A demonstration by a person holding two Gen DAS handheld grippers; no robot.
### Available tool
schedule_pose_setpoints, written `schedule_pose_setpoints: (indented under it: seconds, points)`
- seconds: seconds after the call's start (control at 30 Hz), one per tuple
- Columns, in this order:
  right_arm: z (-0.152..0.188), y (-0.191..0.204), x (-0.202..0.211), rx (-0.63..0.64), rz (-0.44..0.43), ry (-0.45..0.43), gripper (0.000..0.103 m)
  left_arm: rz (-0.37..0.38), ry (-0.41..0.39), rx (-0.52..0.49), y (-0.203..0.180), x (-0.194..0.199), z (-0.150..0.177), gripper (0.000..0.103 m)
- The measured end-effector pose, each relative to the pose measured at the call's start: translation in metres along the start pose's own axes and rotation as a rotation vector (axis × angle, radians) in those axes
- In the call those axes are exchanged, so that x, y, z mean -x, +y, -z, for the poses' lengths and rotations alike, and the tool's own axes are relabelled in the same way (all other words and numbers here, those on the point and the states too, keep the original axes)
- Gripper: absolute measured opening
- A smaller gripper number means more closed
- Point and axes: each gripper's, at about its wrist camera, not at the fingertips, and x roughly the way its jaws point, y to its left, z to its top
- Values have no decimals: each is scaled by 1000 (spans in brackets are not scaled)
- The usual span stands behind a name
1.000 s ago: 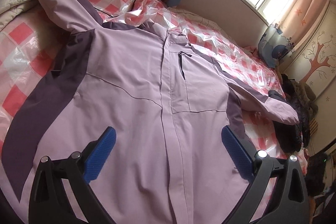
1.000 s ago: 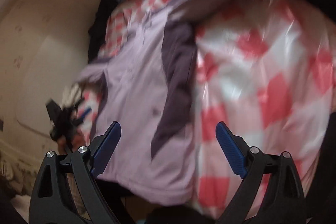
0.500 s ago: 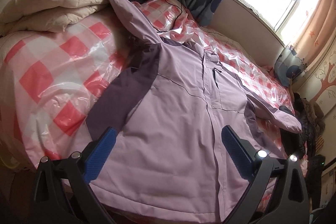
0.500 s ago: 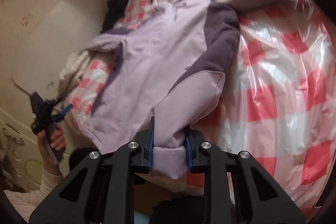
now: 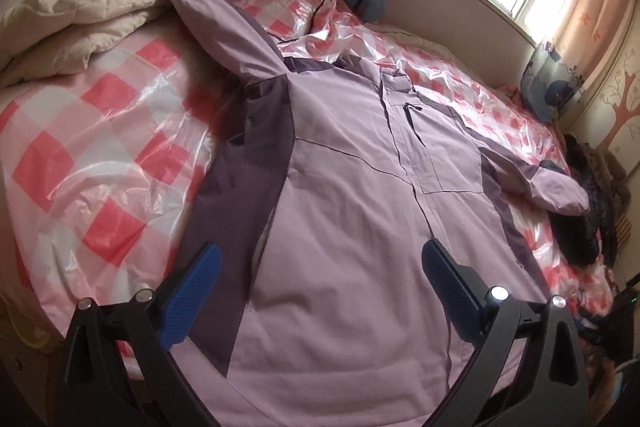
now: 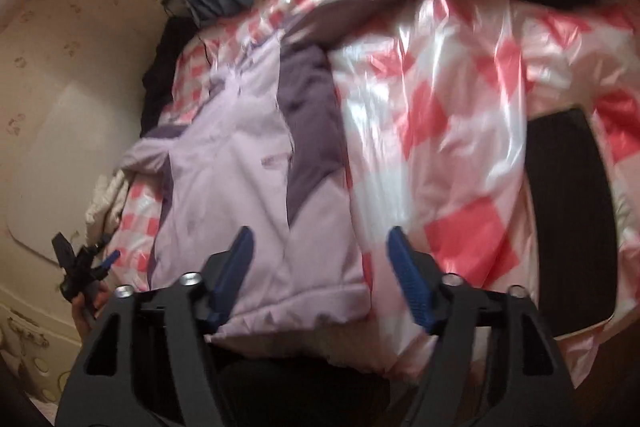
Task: Fold large clothes
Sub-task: 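Lift the held sleeve with the right tool and carry it across the jacket body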
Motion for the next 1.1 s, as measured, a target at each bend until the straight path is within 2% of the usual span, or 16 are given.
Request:
schedule_pose_setpoints:
  seconds: [0.03,0.17,0.33,0.4,0.57,0.7,0.77,0.83,0.9,1.1]
  points:
    - [-16,-2,8,-13,1,-51,90,-4,3,-15,-7,-8,-2,96]
    - [-87,-39,13,-200,-86,-218,91,14,7,-67,-48,-43,-14,96]
    - [-166,-96,-30,-438,-153,-377,91,22,-6,-173,-107,-87,-33,96]
    - [-191,-120,-46,-508,-139,-431,91,24,-11,-201,-124,-106,-43,96]
    - [-237,-150,-73,-526,-105,-518,91,17,-40,-242,-149,-144,-61,96]
    - [-263,-164,-91,-537,-98,-540,88,15,-43,-221,-144,-164,-52,96]
    - [-274,-169,-90,-515,-89,-543,64,-2,-19,-217,-139,-173,-49,96]
    - [-283,-169,-86,-489,-22,-531,22,-28,-23,-219,-134,-175,-47,96]
    - [-289,-163,-85,-449,-4,-537,18,-59,-44,-221,-132,-172,-48,96]
    - [-302,-131,-77,-339,29,-581,16,-72,-86,-228,-128,-162,-52,96]
